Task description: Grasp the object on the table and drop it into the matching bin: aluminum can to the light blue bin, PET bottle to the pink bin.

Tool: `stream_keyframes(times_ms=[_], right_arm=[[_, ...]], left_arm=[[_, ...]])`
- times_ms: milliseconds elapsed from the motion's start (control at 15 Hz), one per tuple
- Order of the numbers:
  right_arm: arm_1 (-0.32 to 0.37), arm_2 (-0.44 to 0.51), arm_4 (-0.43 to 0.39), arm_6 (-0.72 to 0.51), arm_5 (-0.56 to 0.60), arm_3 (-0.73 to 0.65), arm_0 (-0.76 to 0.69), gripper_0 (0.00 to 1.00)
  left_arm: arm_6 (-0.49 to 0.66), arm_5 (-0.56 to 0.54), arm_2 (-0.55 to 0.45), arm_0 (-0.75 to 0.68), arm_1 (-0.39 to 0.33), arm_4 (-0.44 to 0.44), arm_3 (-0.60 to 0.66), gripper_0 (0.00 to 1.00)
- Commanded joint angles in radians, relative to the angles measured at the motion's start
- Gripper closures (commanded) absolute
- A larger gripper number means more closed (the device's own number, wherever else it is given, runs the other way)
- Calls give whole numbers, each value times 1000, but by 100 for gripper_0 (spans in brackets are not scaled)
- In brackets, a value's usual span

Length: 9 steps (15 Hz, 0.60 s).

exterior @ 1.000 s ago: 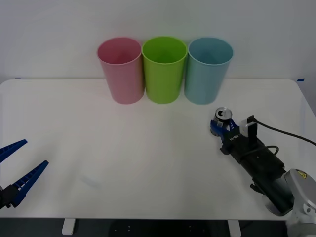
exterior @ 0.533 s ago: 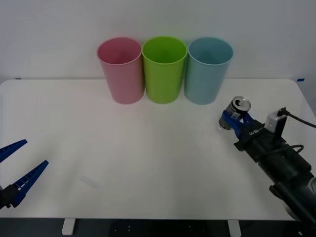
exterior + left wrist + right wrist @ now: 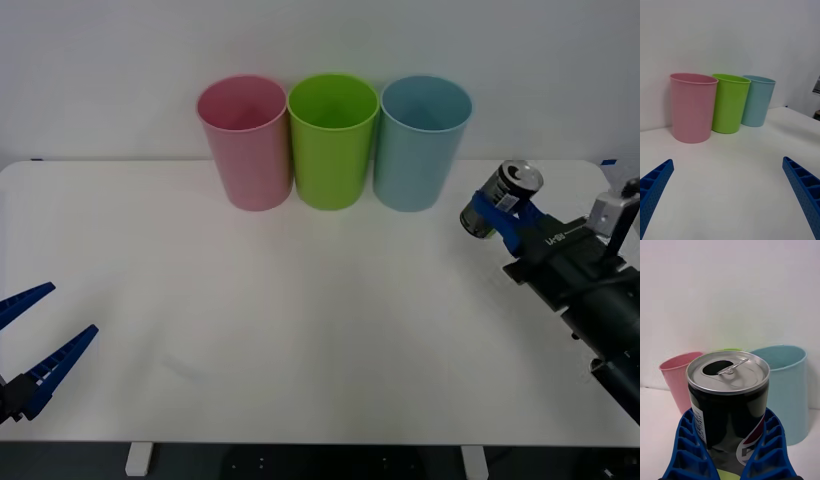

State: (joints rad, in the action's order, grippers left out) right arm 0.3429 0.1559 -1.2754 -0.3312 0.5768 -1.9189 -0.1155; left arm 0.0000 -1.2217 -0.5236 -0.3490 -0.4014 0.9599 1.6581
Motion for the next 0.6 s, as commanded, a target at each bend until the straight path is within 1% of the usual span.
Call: stream_keyframes(times_ms=[67, 200, 333, 400, 467, 600], right_arm=[[50, 20, -59, -61, -8, -19, 40, 100], [91, 36, -64, -77, -8, -17, 71, 100], [148, 56, -64, -153, -8, -11, 105, 100], [173, 68, -64, -169, -8, 4, 128, 100], [185, 74, -64, -170, -6, 23, 146, 100], [208, 77, -64, -175, 9, 120, 232, 100]], left_arm=[[0, 0, 0, 0, 0, 0, 0, 0], [0, 0, 0, 0, 0, 0, 0, 0], [0, 0, 0, 0, 0, 0, 0, 0], [0, 0, 0, 0, 0, 0, 0, 0], [0, 0, 0, 0, 0, 0, 0, 0], [0, 0, 0, 0, 0, 0, 0, 0]])
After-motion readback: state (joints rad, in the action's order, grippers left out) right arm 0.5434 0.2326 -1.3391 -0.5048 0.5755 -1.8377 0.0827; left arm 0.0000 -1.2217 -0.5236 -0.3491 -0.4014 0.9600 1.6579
